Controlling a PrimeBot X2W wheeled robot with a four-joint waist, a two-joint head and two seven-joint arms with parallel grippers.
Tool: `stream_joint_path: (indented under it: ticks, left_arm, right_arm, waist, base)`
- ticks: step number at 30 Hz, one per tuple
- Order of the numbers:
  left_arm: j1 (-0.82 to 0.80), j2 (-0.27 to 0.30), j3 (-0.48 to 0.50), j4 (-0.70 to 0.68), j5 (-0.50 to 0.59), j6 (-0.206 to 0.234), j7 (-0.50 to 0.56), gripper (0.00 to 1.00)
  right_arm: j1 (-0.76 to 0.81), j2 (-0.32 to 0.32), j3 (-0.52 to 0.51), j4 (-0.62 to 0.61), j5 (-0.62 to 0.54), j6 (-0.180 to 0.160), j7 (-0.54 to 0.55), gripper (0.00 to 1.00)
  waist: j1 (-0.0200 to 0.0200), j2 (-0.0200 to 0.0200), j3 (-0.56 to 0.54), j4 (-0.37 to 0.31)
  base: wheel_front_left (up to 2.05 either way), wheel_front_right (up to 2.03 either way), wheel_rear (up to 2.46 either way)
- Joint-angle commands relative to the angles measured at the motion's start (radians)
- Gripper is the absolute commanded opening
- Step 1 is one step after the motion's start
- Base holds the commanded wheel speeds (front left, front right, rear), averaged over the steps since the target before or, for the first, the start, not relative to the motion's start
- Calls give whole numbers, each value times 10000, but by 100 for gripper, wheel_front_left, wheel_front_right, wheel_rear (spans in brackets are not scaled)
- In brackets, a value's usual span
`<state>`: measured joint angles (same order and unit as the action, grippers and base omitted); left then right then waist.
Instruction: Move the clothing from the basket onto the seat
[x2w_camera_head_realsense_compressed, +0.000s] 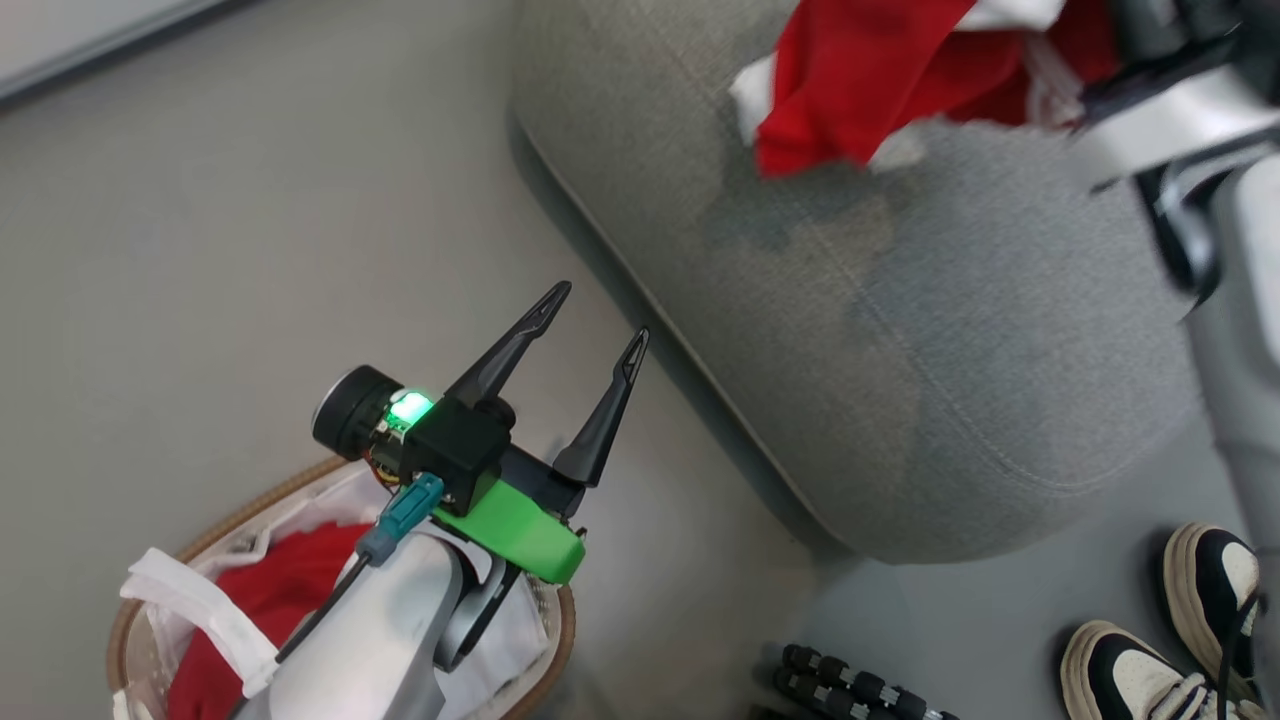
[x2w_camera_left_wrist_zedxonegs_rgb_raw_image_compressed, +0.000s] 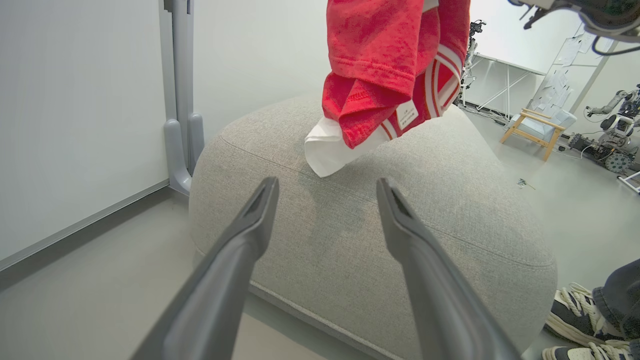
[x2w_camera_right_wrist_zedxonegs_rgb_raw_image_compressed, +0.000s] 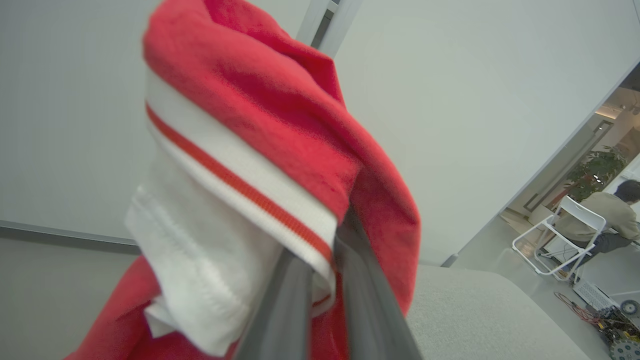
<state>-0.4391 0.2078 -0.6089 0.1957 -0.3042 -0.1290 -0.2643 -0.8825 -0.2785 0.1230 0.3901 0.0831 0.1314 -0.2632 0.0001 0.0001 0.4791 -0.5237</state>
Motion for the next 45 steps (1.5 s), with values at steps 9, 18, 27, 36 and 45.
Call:
stream_joint_path:
  ticks: [9, 18, 27, 36, 45]
  left_arm:
    - [-823, 417, -287, -64, 95, -31, -2, 100]
    - [-1131, 460, -441, 18, 124, -31, -2, 100]
    - [-784, 373, -92, 167, 3, -31, -2, 100]
    - [-311, 148, 512, 377, 189, -31, -2, 100]
    - [337, -282, 1580, 603, 519, -31, -2, 100]
  right_arm:
    - [-2095, -420, -1711, 1677, -269, -14, -23, 0]
    - [-1561, -168, -3473, 3561, -1328, -14, -16, 0]
    - [-352, 57, -5484, 4272, -2073, -14, -13, 100]
    - [1087, 329, -6305, 3642, -2110, -14, -15, 100]
    - [2437, 822, -4877, 1829, -1437, -14, -15, 100]
  waist:
    - [-1, -1, 2150, 1742]
    - [-1, -1, 2706, 2263]
    - [-1, -1, 2260, 2283]
    - [-1, -1, 1145, 2252]
    - [-1, -1, 52, 2615]
  base:
    - [0, 0, 0]
    - [0, 0, 0]
    - [0, 0, 0]
    - [0, 0, 0]
    - [0, 0, 0]
